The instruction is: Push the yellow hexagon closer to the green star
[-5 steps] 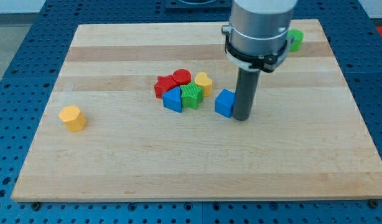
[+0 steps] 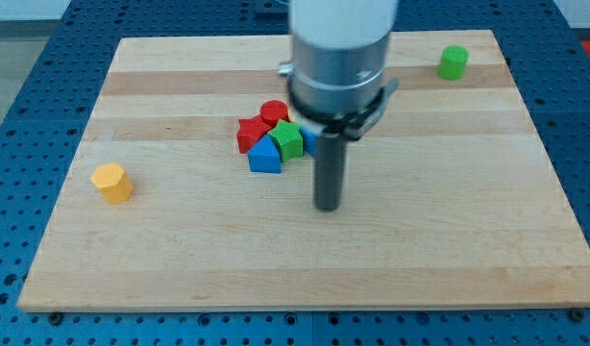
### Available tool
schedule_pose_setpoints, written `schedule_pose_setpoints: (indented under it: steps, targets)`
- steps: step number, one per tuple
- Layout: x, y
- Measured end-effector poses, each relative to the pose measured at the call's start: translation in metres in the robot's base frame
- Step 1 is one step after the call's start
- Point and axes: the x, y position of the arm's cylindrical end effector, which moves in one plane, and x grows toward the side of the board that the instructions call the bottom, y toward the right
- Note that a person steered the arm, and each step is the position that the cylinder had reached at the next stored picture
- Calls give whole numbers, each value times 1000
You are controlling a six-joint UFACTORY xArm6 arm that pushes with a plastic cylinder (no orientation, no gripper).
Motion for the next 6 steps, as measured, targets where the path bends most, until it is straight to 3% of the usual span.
schedule_pose_setpoints:
  steps: [5, 6]
  targets:
    - [11, -295]
    - [-4, -307]
